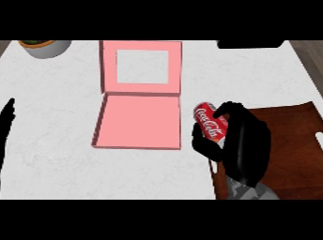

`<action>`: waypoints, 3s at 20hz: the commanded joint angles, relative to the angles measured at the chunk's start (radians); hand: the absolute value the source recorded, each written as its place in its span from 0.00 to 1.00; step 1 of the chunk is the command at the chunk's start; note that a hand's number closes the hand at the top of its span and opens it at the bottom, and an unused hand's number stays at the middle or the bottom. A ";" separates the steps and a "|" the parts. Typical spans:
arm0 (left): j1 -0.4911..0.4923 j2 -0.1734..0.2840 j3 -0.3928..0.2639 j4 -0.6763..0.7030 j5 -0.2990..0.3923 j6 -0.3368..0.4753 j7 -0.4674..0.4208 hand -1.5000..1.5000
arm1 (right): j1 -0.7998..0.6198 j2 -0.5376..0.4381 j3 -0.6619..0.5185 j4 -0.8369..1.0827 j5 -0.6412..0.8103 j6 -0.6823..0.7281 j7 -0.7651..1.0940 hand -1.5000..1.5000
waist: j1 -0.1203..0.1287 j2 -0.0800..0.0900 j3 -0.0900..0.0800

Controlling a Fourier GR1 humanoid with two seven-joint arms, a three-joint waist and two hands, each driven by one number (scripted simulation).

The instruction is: Pick the can from the tray and place it in the cardboard box

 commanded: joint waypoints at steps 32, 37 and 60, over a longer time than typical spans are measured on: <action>-0.153 -0.046 -0.050 0.056 -0.042 -0.045 0.024 0.50 | -0.773 0.024 -0.193 0.947 -0.425 -0.465 0.297 0.00 | 0.100 0.038 0.010; -0.140 -0.066 -0.033 0.076 -0.036 -0.027 -0.034 0.50 | -0.833 0.024 -0.189 1.038 -0.388 -0.658 0.204 0.00 | 0.095 0.041 0.009; -0.006 -0.028 0.051 0.027 -0.021 -0.026 -0.006 0.50 | -0.122 0.025 -0.037 0.140 -0.016 -0.679 0.391 0.00 | -0.030 -0.002 0.008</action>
